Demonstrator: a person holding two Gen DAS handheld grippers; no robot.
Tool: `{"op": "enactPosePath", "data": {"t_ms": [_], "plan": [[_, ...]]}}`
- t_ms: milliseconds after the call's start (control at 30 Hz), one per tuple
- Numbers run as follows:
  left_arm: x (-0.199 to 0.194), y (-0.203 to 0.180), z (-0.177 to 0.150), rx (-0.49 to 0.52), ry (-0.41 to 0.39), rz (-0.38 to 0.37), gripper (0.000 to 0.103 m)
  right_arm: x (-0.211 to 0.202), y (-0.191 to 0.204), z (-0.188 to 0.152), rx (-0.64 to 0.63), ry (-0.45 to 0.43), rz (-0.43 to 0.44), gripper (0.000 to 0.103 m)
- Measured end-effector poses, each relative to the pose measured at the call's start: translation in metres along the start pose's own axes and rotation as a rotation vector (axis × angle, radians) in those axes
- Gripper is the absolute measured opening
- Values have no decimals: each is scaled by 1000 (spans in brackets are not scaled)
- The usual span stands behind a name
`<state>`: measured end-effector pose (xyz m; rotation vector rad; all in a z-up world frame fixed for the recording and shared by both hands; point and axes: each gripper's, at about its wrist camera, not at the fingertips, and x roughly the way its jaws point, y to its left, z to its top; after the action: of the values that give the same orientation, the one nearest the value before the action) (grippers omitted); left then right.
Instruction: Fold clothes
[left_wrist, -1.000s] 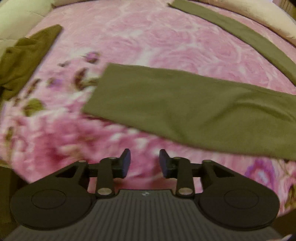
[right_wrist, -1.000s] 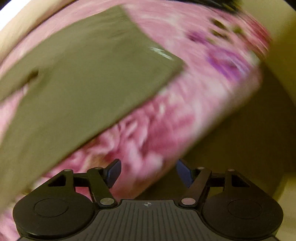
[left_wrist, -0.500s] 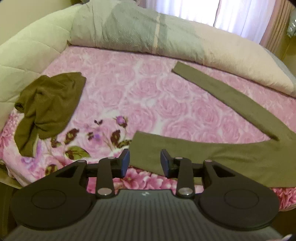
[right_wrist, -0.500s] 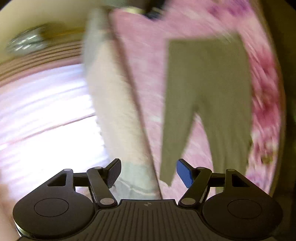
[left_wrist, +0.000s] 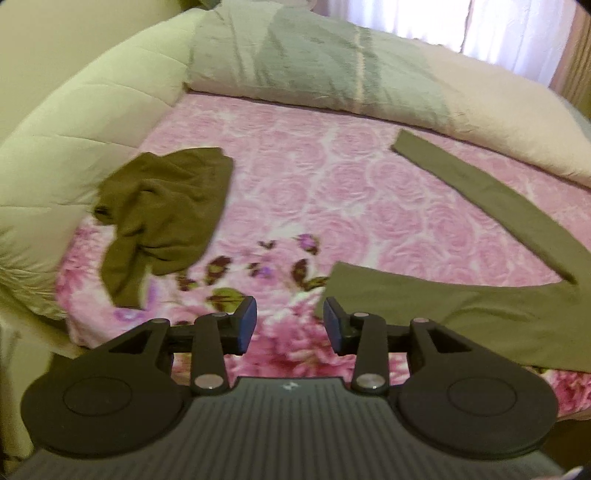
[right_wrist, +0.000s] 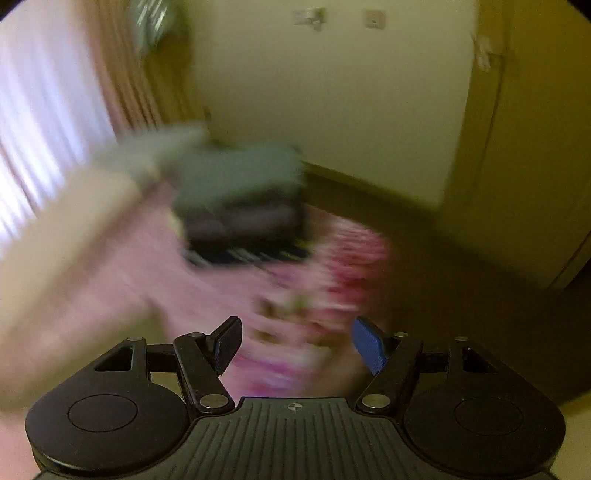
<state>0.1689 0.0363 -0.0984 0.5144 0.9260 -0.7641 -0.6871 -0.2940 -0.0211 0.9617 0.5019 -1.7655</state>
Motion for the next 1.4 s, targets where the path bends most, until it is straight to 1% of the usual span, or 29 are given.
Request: {"op": "enactPosePath", "data": {"t_ms": [67,133,200,300,333,400,433,467,567,633,733,767,800,867,933,1033,1100,1167,1400], "plan": [[-9,1,4,20,-4,26,38,6,0,-22,-143,12,-120,70],[-21,-6,8,57,-12,27,39,8,19,-52,-285,-15,-126,70],[-33,-16,13,102,-19,20,39,23,41,-82,-428,9,-187,70],[-54,-30,22,165,-42,7,39,47,60,-123,-522,43,-238,70],[-64,-34,25,182,-56,8,40,56,62,-132,-537,51,-255,70],[-79,-45,28,226,-85,13,51,70,56,-142,-569,59,-310,70],[-78,-53,26,246,-89,10,53,78,53,-147,-584,63,-339,70],[-72,-62,22,258,-82,3,55,78,56,-152,-570,73,-320,70],[-53,-91,8,292,-59,-17,55,79,66,-169,-522,102,-257,70],[-40,-109,-2,305,-35,-29,55,71,98,-192,-508,83,-111,70],[-21,-129,-20,260,30,-73,55,38,147,-225,-531,95,88,70],[-18,-134,-25,257,46,-84,55,24,163,-235,-536,87,149,70],[-16,-139,-29,264,55,-94,55,8,178,-244,-533,77,203,70],[-18,-146,-34,303,42,-95,55,-15,198,-256,-521,78,285,70],[-21,-149,-35,312,28,-91,55,-39,216,-265,-510,85,360,70],[-27,-151,-37,308,10,-89,55,-64,230,-271,-500,103,432,70],[-33,-150,-39,305,0,-96,55,-77,236,-277,-517,110,457,70],[-38,-149,-44,306,-6,-100,55,-87,238,-280,-533,108,456,70],[-49,-142,-57,279,3,-106,55,-92,230,-290,-557,133,428,70]]}}
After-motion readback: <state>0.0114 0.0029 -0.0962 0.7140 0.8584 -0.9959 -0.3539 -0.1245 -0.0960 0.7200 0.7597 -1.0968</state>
